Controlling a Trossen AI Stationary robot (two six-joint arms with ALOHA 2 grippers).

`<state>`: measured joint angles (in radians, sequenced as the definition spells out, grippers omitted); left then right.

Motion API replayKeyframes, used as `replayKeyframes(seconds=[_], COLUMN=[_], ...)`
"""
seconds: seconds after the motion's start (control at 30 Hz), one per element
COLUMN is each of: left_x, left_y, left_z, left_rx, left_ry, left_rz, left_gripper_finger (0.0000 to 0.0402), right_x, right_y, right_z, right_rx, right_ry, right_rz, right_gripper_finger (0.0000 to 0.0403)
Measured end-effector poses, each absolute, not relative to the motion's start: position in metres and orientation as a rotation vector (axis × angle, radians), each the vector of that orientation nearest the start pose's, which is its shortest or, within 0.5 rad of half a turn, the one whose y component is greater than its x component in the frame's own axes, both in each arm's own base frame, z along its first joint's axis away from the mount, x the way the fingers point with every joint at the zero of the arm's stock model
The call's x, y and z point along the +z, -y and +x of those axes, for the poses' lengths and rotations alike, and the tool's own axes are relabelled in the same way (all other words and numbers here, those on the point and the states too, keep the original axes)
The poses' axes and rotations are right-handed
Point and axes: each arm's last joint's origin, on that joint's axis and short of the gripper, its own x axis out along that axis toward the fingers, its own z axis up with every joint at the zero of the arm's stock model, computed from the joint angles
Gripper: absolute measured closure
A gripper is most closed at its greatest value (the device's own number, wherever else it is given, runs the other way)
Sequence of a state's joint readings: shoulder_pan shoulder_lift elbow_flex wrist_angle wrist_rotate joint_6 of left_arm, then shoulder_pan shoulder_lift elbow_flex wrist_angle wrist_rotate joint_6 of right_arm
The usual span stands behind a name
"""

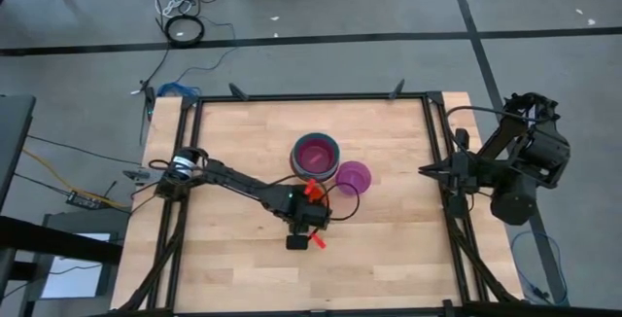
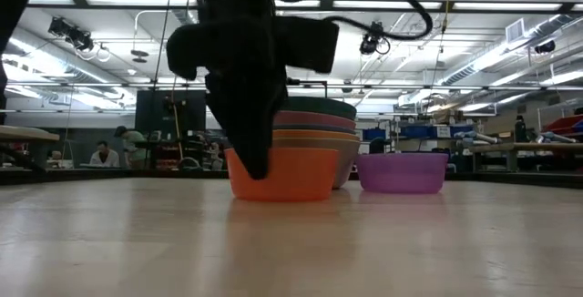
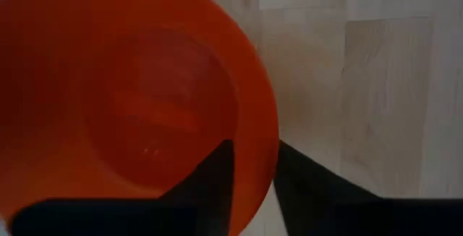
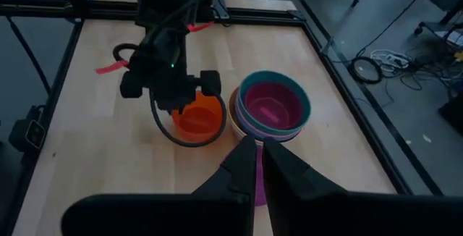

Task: Nest bowls inside each other
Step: Stack the orange bowl on top of the red bowl

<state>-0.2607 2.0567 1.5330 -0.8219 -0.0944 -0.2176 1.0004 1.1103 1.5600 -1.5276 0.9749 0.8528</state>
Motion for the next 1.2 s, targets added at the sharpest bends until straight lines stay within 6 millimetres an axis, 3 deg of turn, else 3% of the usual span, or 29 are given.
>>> replayKeyframes(seconds=[0.13, 0.27, 0.5, 0.63, 0.73, 0.9, 1.07, 1.2], left_x=[0.172, 0.19, 0.276, 0.313, 0.316, 0.298, 0.288, 0.282], left_y=[0.102, 0.103, 0.115, 0.106, 0.079, 0.031, 0.002, -0.01], left_z=[0.393, 0.389, 0.391, 0.398, 0.402, 0.411, 0.417, 0.418], left_rx=[0.005, 0.025, 0.046, 0.075, 0.126, 0.198, 0.185, 0.207], left_ry=[-1.343, -1.383, -1.245, -1.129, -1.15, -1.214, -1.205, -1.216], left_rz=[0.058, 0.086, 0.2, 0.278, 0.301, 0.297, 0.249, 0.231], left_gripper_finger=[0.0379, 0.0395, 0.0398, 0.0399, 0.0399, 0.04, 0.04, 0.0384], right_x=[0.427, 0.427, 0.427, 0.427, 0.427, 0.428, 0.428, 0.428], right_y=[-0.102, -0.102, -0.103, -0.102, -0.103, -0.103, -0.104, -0.104], right_z=[0.094, 0.094, 0.094, 0.094, 0.095, 0.095, 0.096, 0.096], right_rx=[-0.216, -0.214, -0.211, -0.219, -0.22, -0.219, -0.21, -0.207], right_ry=[-0.532, -0.532, -0.529, -0.519, -0.515, -0.512, -0.508, -0.509], right_rz=[-0.071, -0.079, -0.083, -0.086, -0.085, -0.078, -0.087, -0.095], right_gripper_finger=[0.0387, 0.0387, 0.0387, 0.0387, 0.0387, 0.0387, 0.0387, 0.0387])
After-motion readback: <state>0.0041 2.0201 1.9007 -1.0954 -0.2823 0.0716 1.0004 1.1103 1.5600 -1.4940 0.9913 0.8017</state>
